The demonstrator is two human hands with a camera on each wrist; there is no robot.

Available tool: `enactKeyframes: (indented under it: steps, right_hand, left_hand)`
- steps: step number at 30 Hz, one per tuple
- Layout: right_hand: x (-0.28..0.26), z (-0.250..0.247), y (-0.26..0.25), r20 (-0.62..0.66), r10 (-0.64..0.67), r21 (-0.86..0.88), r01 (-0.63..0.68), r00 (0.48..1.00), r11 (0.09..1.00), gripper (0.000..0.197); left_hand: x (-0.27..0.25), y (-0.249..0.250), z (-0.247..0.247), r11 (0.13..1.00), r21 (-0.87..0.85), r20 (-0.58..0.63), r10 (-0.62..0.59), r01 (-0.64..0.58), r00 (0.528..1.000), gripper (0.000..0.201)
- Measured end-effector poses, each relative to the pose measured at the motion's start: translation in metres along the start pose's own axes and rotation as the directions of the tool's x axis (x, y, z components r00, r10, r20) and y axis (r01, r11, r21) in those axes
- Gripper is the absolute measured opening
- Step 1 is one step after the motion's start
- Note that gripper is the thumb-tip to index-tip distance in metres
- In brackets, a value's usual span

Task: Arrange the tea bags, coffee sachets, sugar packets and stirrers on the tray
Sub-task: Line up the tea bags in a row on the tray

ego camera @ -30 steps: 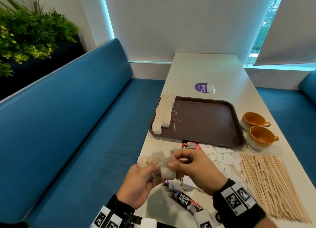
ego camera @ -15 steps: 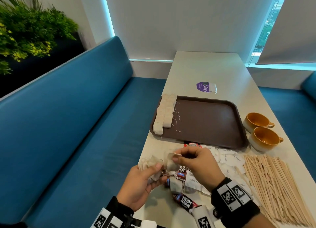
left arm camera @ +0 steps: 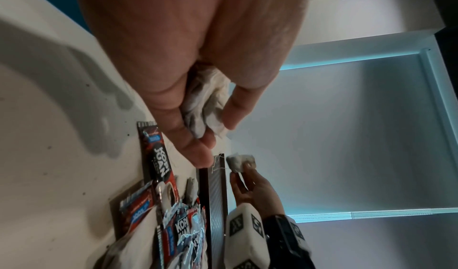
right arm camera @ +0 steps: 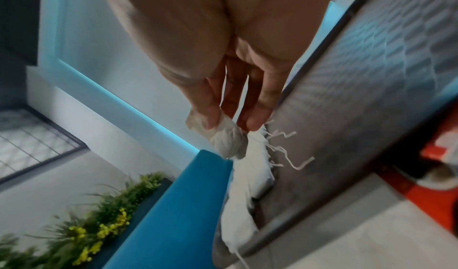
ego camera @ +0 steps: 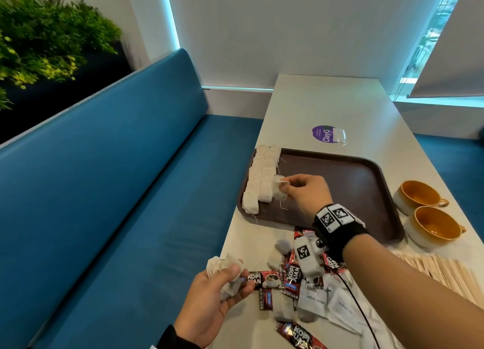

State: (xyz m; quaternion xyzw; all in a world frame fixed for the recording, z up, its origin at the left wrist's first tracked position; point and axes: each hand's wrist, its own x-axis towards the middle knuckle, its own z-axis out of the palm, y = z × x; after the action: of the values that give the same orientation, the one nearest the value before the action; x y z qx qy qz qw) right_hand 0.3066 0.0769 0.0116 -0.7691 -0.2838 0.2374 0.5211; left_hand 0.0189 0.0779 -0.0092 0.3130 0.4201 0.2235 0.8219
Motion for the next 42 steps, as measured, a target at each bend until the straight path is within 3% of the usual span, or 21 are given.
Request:
enactKeyframes:
  steps: [3,5,13,19,25,30,33,39,42]
  right_hand:
    - [0.01,0.018,0.011,0.187,0.113,-0.022,-0.111,0.976,0.994,0.006]
    - [0.015,0.026,0.016,0.243,0.166,-0.034,-0.162,0.956,0.986,0.005]
    - [0.044,0.04,0.021,0.16,0.158,-0.169,-0.13,0.975,0.977,0.002]
    - [0.045,0.036,0.018,0.151,0.174,-0.137,-0.154,0.973,0.979,0.006]
    - [0.027,0.025,0.005,0.213,0.046,0.025,-0.053,0.976,0.998,0.008]
    - [0.028,0.033,0.019,0.332,0.151,-0.193,-0.089,0.931,0.977,0.013]
    - [0.034,0.041,0.03,0.276,0.22,-0.217,-0.162,0.936,0.963,0.017]
    - [0.041,0.041,0.025,0.137,0.188,-0.136,-0.169,0.973,0.976,0.033]
    - [0.034,0.035,0.02,0.158,0.155,-0.155,-0.131,0.975,0.979,0.023]
  left_hand:
    - [0.004,0.001,-0.002,1.0,-0.013,-0.015,-0.01,0.01,1.0,0.034]
    - [0.007,0.001,-0.003,1.0,-0.018,-0.011,-0.012,0.012,1.0,0.034]
    - [0.014,0.001,-0.004,0.999,-0.016,-0.011,-0.042,0.041,0.999,0.025]
    - [0.014,0.001,-0.006,0.998,-0.031,-0.002,-0.055,0.055,0.998,0.024]
    - [0.013,0.002,-0.006,0.997,-0.068,0.024,-0.038,0.04,0.999,0.02]
    - [0.014,0.001,-0.006,0.996,-0.087,0.04,-0.015,0.018,0.999,0.031]
    - [0.013,0.001,-0.007,0.998,-0.067,0.047,-0.013,0.016,0.999,0.029]
    - [0.013,0.001,-0.008,1.0,-0.016,0.03,-0.002,0.003,1.0,0.022]
    - [0.012,0.003,-0.007,0.999,-0.031,0.009,0.009,-0.009,1.0,0.02]
